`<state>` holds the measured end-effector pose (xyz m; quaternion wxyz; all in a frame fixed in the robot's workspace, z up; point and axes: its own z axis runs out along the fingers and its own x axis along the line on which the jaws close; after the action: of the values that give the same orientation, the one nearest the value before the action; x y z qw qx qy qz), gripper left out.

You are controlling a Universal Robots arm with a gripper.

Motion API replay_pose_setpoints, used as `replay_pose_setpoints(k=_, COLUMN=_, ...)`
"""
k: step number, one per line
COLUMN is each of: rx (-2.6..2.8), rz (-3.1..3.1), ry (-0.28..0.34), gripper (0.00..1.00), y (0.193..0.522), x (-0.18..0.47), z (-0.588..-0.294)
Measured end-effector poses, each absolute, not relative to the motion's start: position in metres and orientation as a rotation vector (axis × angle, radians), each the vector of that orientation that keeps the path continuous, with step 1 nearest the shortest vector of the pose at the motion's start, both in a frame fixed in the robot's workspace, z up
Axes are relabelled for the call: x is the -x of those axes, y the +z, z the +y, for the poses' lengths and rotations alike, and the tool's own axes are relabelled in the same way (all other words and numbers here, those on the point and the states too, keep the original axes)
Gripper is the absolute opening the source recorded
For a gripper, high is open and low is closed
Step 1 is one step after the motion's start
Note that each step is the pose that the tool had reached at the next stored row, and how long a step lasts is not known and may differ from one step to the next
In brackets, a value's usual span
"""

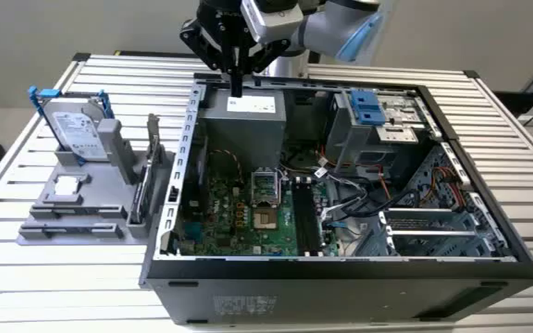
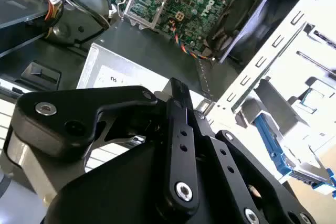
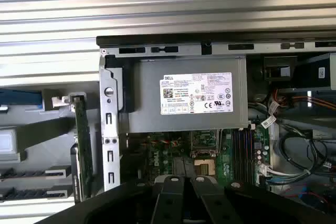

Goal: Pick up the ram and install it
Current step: 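Reach for the ram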

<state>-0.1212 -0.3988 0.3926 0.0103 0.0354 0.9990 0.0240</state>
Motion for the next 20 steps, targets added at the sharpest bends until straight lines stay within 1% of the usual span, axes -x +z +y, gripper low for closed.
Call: replay_pose_setpoints(k=20, rx=-0.11, rz=3.118, ry=0.075, gripper=0.0, y=0.393, x=0.134, z=-0.399)
